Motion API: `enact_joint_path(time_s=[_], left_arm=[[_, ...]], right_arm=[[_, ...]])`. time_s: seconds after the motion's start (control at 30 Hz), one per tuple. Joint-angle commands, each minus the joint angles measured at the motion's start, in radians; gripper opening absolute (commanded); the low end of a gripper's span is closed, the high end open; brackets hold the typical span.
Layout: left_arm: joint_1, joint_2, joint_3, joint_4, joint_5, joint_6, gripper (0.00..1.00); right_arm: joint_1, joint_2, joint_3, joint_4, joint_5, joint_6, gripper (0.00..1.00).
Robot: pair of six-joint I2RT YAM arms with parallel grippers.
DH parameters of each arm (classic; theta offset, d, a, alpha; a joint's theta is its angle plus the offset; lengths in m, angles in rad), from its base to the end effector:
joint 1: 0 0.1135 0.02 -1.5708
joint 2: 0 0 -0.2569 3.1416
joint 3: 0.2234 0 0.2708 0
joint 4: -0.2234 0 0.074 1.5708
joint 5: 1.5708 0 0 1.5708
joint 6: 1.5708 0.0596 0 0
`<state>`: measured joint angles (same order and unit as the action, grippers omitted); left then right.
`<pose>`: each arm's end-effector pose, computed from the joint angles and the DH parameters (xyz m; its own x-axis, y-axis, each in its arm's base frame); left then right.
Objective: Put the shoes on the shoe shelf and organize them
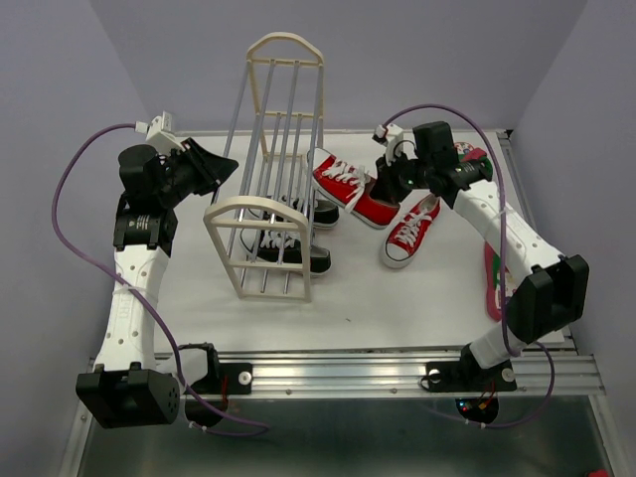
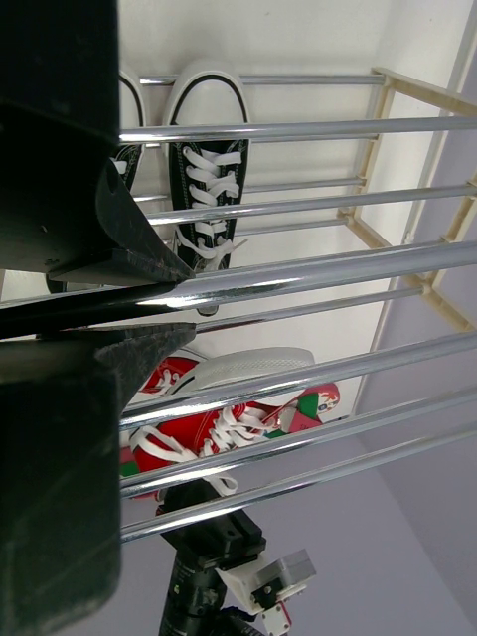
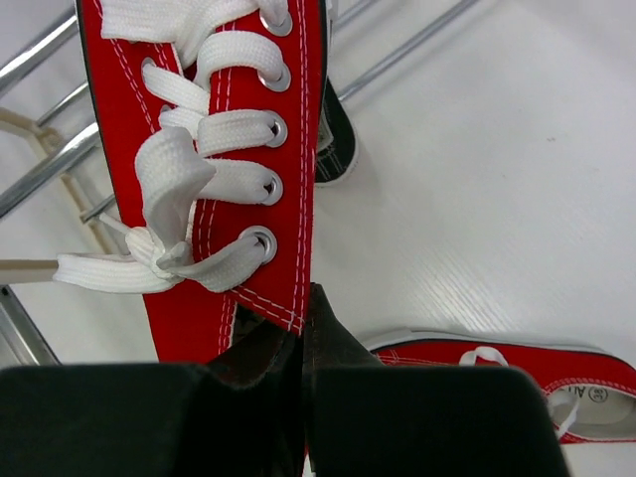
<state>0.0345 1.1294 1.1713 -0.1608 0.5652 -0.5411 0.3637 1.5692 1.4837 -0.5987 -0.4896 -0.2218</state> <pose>0.2960 -0.0217 0.4020 -0.3604 -0.4477 -0.8184 0.3695 0.7370 -0.5659 0.3507 0.1635 0.3276 -0.4323 -0.3723 -0.8213 -0.7684 0.6287 0.1195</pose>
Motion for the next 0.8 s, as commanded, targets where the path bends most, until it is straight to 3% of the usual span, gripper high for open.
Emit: enact_joint_path(time_s=[0.0, 0.43, 0.77], left_arm=[[-0.011, 0.066, -0.087, -0.077, 0.016, 0.19, 0.0], [-0.012, 0.059, -0.088, -0.072, 0.019, 0.185, 0.0], [-0.012, 0.046, -0.093, -0.071, 0.021, 0.188, 0.0]], right_arm=[[0.049, -0.06, 0.102, 0.056, -0.099, -0.008, 0.01], [0.257, 0.058, 0.249, 0.01, -0.075, -0.033, 0.01], [0.316, 0.115, 0.282, -0.001, -0.093, -0.132, 0.01]])
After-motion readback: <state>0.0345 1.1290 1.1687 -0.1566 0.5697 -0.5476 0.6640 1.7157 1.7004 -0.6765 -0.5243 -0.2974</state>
